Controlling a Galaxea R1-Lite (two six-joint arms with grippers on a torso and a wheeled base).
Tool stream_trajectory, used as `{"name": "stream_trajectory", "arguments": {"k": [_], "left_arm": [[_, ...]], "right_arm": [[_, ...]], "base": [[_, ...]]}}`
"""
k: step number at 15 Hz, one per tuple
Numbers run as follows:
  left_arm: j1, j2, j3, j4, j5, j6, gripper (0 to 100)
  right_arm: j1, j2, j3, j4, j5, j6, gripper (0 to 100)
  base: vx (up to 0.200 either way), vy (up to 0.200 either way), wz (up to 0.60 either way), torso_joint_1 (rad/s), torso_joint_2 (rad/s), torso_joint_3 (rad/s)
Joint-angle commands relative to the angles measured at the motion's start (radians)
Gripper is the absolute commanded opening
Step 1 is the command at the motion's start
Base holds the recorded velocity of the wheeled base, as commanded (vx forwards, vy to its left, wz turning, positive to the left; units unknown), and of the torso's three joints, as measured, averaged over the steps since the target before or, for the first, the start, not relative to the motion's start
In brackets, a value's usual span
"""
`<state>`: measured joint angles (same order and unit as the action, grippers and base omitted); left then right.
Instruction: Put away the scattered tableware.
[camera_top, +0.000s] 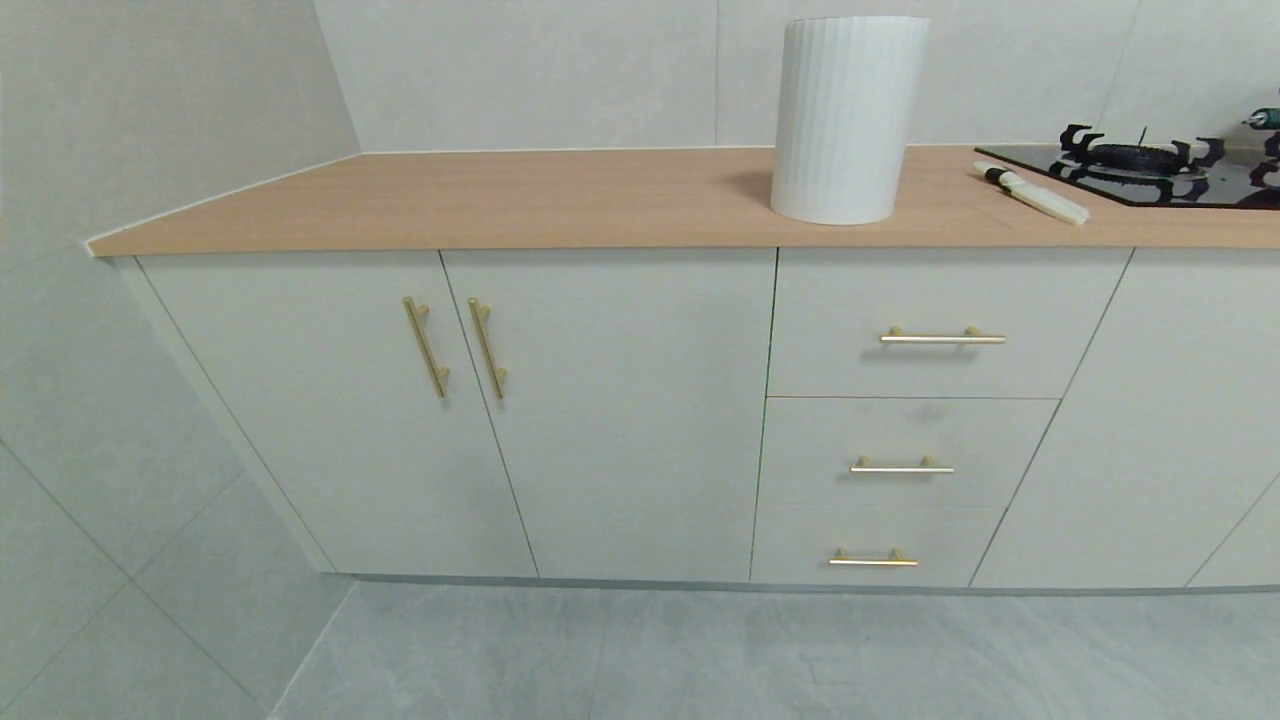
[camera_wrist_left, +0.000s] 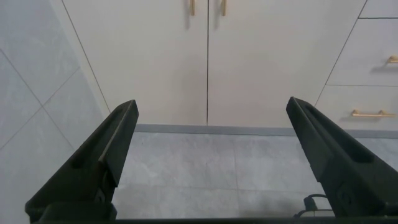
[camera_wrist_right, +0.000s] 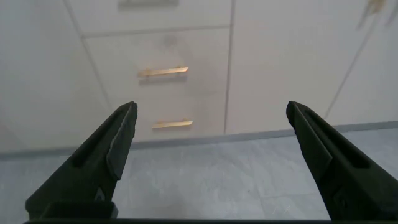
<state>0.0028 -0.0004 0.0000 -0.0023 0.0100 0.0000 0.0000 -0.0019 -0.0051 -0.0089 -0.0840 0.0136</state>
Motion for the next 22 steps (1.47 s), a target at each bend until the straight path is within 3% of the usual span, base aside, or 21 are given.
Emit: {"name": "stream_trajectory", "arguments": {"k": [1, 12, 22], "left_arm": [[0.0, 0.0, 0.0, -0.001, 0.001, 0.0, 100], [0.0, 0.0, 0.0, 0.001, 0.001, 0.0, 100], [0.0, 0.0, 0.0, -0.001, 0.001, -0.002, 100]], "right_arm": [[0.0, 0.003, 0.005, 0.006, 0.006, -0.012, 100], [0.0, 0.003, 0.005, 0.004, 0.038, -0.035, 100], [0.0, 0.003, 0.005, 0.004, 0.038, -0.035, 100]], "base": [[0.0, 0.0, 0.0, 0.0, 0.0, 0.0], [0.0, 0.0, 0.0, 0.0, 0.0, 0.0], [0.2, 0.0, 0.0, 0.002, 0.0, 0.002]]}}
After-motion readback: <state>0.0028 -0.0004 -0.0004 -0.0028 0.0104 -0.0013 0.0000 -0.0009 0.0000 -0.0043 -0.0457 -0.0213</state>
